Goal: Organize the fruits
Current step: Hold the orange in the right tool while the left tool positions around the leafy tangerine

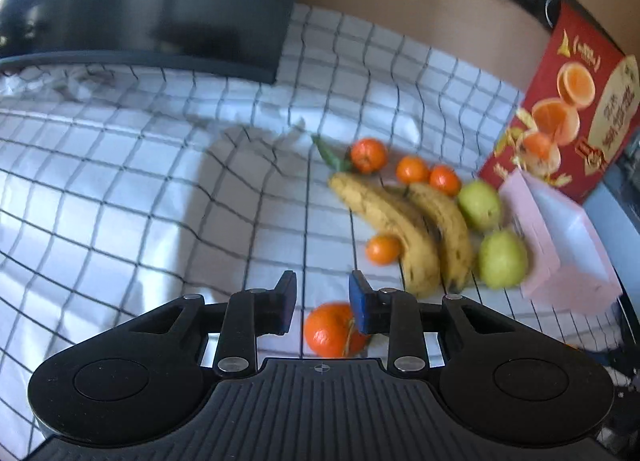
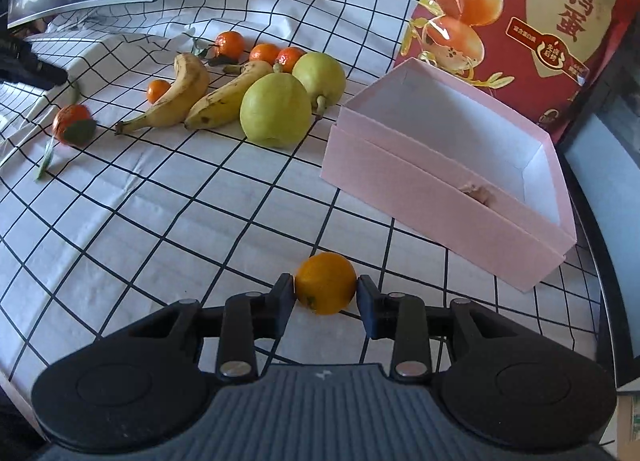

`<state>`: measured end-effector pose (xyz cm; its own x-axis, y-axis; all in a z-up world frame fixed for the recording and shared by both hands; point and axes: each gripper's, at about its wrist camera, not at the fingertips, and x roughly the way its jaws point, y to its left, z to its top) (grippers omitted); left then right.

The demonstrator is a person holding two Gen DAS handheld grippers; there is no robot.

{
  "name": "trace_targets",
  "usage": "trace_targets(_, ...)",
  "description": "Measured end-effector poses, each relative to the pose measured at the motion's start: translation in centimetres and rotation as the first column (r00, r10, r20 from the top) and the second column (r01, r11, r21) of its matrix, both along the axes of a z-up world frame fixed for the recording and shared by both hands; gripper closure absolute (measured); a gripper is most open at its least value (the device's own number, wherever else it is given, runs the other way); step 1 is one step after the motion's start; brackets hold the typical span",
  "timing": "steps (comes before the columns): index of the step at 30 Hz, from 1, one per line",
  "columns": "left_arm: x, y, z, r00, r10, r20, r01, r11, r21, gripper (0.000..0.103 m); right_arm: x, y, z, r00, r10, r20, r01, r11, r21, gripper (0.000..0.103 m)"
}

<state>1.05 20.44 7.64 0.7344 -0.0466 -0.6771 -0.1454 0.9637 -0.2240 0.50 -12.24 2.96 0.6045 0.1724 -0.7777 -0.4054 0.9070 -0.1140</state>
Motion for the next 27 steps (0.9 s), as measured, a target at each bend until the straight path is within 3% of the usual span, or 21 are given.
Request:
trace_targets(4,-0.6,-1.1,1.2,0.997,-0.011,0.07,0.006,0.997,0.071,0.071,0.1,-0.1,0.1,1.0,0.005,0.005,-0.004,1.0,-0.01,0.065)
trace_targets(7,-0.4,-3.4,0.5,0.993,-0.114,0.014,0.11,0.98,0.164,0.07,0.3,-0.5,0.1,1.0,-0.007,0.003,0.007,1.0,-0.01,0.059)
trace_targets(10,0.0,-6.2,-1.2,0.983,-0.171,-0.063,0.182,0.926,0.329,0.069,0.5,-0.7,0.0,1.0,-0.013,-0.006,0.013,1.0,-0.007,0.059)
trace_targets(12,0.6,-7.4,-2.4,0.978,-0.173,-0.114,0.204,0.895,0.398,0.069,0.5,-0.7,0.0,1.0,-0.012,-0.004,0.012,1.0,-0.011,0.059)
trace_targets(14,1.1,-7.7,-3.3,0.972,-0.18,-0.148,0.225,0.894,0.387,0.068,0.5,-0.8,0.1,1.0,-0.008,-0.001,0.008,1.0,-0.012,0.059)
trace_targets(17,1.0,-7.5,-3.9,0.973,-0.173,-0.153,0.22,0.897,0.383,0.054,0.3,-0.8,0.3,1.0,0.0,0.005,0.001,1.0,-0.016,0.059)
trace_targets(20,1.4,-6.9,-4.1,0.978,-0.155,-0.139,0.194,0.922,0.335,0.043,0.1,-0.9,0.2,1.0,0.002,0.003,-0.002,1.0,-0.018,0.056)
trace_targets(27,2.1,-4.8,-4.7,0.983,-0.085,-0.163,0.119,0.969,0.217,0.042,-0.4,-1.2,0.0,1.0,0.004,-0.004,-0.004,1.0,-0.026,0.053)
